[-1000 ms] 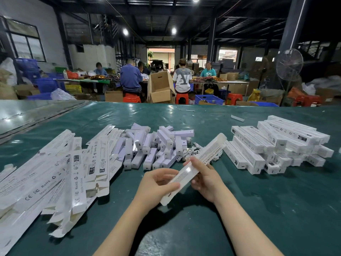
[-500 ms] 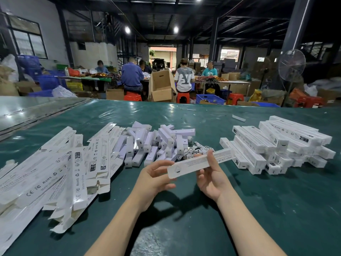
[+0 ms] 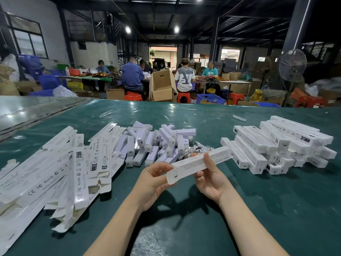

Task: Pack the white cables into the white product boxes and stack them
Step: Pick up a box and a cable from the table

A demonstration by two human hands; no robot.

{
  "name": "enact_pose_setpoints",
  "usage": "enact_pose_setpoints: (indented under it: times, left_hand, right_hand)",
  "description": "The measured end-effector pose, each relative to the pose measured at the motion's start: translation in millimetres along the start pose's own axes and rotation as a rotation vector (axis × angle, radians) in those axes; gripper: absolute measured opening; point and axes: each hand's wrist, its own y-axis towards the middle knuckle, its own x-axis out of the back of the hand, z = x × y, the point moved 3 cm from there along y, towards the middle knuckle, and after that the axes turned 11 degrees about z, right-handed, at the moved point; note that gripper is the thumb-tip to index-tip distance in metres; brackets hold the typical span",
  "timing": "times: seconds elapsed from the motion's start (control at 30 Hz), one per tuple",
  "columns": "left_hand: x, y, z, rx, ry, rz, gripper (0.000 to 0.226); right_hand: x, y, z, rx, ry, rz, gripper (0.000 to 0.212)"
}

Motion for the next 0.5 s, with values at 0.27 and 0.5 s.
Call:
enact_pose_setpoints:
  times: [0.27,0.5]
  left_hand:
    - [-0.3,-2.1,2.1,0.069,-0.047,-0.044,0.027]
    - [-0.9,-3.6,-2.4,0.148,-0.254,-0.011,0.009]
  right_hand:
    - [-6.6,-4.0,1.5,-0.010,0.102,0.066,0.067]
    - [-0.7,-4.5,1.5,-0.005,-0.064,0.047,0.066]
